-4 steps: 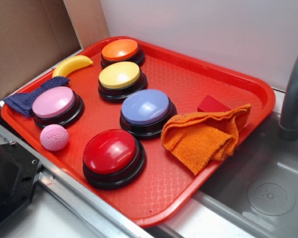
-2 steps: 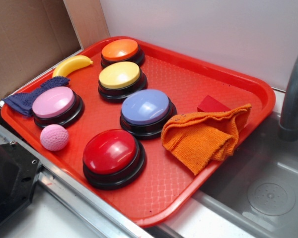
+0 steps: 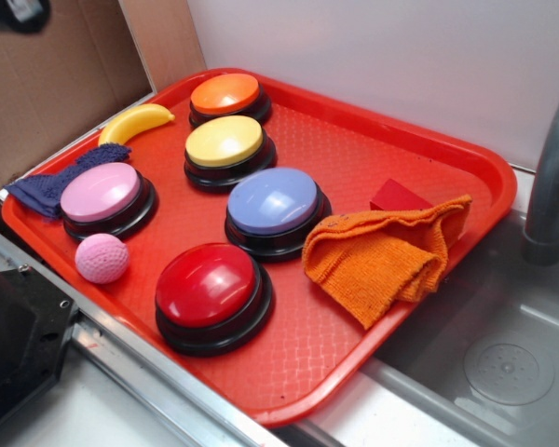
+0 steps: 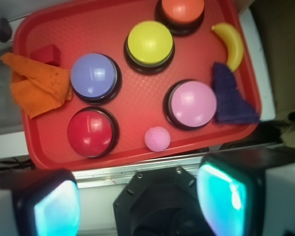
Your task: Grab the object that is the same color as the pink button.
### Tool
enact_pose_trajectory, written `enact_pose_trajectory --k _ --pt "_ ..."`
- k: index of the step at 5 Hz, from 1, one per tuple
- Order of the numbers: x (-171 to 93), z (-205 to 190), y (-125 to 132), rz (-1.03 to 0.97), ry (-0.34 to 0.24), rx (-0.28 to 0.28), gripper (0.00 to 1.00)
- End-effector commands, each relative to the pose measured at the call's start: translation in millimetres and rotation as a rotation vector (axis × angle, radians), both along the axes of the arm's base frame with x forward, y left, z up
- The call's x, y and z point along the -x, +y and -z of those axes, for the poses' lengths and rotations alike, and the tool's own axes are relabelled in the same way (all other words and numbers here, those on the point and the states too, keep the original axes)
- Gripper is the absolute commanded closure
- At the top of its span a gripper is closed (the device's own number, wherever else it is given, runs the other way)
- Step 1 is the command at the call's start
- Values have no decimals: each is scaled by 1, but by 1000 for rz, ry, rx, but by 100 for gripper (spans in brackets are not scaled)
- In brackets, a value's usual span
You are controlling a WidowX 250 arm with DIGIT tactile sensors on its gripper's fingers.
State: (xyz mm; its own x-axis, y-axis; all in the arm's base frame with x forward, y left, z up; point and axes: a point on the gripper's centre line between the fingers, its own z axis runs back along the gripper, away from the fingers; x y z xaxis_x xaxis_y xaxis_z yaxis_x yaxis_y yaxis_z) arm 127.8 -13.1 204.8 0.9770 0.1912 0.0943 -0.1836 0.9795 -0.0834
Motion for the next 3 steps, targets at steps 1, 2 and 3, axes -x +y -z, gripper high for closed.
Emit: enact_pose_trajectory --k 1,2,3 --pt "0 67 26 -159 31 -76 0" --pt "8 95 38 -160 -3 -59 0" --pt "13 121 49 -179 15 -109 0"
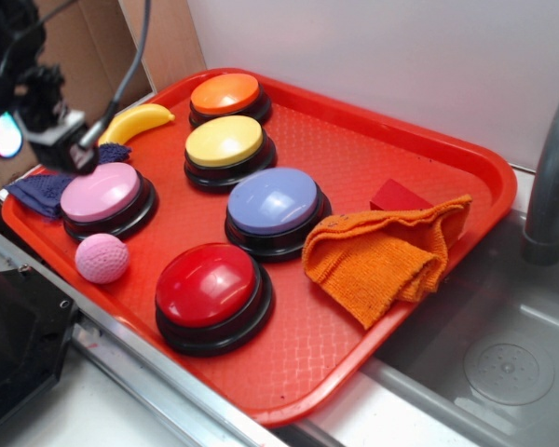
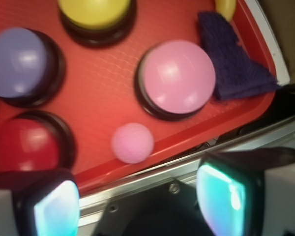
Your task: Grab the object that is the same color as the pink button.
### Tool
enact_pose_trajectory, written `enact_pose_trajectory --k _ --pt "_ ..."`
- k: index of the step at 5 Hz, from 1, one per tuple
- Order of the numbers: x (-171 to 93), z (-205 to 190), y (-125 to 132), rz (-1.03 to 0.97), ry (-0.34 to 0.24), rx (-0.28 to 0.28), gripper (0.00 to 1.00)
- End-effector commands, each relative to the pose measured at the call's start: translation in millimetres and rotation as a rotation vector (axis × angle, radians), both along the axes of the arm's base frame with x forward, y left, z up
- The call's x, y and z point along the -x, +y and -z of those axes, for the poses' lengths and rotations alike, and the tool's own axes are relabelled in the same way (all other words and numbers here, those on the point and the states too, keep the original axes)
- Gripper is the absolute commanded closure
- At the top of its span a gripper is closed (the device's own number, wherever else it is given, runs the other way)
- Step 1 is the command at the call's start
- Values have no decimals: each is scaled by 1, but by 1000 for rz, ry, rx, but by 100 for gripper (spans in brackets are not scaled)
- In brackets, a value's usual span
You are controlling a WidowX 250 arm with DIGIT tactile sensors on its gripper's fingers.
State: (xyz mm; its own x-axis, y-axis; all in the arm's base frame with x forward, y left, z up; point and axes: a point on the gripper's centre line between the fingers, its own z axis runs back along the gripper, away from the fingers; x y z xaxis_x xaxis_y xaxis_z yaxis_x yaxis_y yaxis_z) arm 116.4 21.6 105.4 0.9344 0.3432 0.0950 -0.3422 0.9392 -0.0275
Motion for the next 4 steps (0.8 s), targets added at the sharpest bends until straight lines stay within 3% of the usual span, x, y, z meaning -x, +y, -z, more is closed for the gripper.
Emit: enact_pose_trajectory --k 1,4 --pt "1 42 18 -55 -25 -91 0" --pt "1 79 9 -45 -17 -98 0"
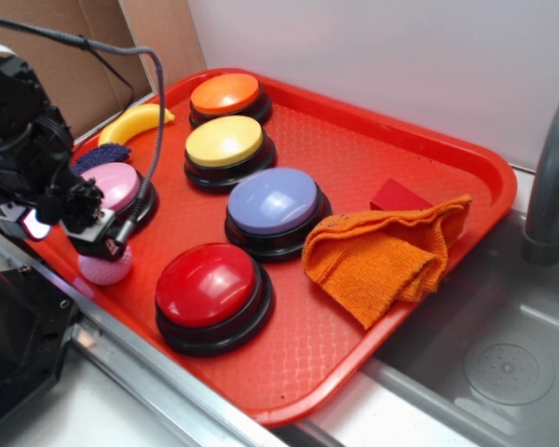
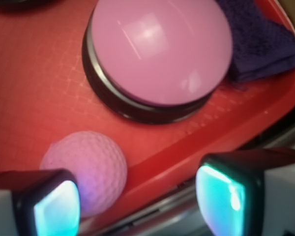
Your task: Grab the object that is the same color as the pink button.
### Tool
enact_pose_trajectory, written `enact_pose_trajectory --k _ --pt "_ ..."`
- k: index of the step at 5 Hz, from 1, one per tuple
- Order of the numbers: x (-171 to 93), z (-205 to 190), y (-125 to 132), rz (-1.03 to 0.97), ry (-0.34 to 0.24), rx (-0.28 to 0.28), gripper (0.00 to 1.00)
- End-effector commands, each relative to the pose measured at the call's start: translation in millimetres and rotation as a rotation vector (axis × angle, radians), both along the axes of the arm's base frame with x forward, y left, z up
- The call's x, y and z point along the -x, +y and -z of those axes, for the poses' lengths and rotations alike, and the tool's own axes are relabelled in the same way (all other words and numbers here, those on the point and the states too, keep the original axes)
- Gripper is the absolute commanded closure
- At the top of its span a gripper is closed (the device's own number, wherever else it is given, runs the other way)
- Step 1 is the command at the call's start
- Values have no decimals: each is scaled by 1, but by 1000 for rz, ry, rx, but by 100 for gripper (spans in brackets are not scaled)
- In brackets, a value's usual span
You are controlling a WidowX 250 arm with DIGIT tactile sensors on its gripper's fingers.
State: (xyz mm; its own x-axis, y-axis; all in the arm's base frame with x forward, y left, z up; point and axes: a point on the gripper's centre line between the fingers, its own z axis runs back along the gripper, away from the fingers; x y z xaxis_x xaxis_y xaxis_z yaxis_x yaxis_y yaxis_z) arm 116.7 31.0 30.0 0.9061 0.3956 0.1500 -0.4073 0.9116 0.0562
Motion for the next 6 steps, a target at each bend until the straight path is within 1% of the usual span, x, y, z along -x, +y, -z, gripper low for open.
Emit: enact_pose_trajectory --k 1,2,3,4,5,6 --pt "3 9 -5 44 5 40 0" --pt "-1 14 -7 60 -4 83 0" --pt "-8 17 -4 65 -11 71 0" --pt "-18 24 -5 84 -12 77 96" --pt "-21 26 -6 95 -17 82 100" --pt "-23 27 -9 114 -19 82 100"
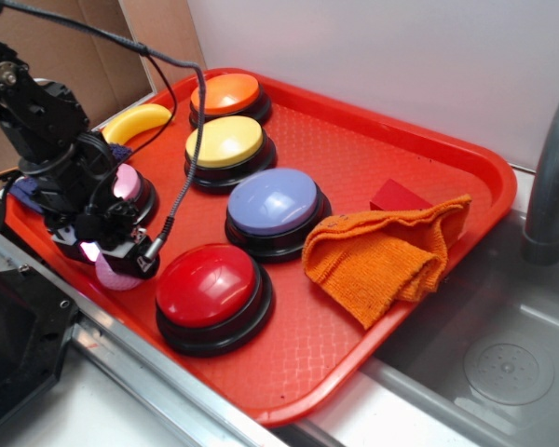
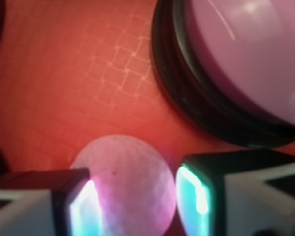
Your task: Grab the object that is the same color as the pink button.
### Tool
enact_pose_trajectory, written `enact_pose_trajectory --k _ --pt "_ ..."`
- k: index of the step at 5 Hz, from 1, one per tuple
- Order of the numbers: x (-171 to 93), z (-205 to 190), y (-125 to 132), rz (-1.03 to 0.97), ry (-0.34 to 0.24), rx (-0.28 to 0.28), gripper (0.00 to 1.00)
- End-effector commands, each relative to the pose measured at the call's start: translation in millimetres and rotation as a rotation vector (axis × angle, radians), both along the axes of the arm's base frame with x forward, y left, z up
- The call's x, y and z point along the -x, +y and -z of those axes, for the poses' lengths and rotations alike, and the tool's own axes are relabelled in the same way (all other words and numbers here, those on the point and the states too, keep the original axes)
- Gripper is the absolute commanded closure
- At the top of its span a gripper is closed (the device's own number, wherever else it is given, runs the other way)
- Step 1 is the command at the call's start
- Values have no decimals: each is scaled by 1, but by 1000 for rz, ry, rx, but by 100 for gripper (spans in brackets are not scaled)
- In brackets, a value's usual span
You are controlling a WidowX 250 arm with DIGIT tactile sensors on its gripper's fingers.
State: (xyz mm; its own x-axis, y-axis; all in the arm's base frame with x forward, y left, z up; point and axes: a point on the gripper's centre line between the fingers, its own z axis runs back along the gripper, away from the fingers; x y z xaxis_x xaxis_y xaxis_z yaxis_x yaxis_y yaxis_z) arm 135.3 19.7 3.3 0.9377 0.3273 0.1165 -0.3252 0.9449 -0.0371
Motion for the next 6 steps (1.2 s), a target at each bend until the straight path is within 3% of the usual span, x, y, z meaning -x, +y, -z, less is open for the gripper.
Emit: enact_pose_trajectory --k 1,2,5,6 --pt "-2 -2 0 27 -26 -15 100" --pt "-5 -12 1 19 -35 -34 100" --pt "-32 -121 1 -51 -147 -18 100" --pt "-48 -156 -3 -43 -142 -6 100"
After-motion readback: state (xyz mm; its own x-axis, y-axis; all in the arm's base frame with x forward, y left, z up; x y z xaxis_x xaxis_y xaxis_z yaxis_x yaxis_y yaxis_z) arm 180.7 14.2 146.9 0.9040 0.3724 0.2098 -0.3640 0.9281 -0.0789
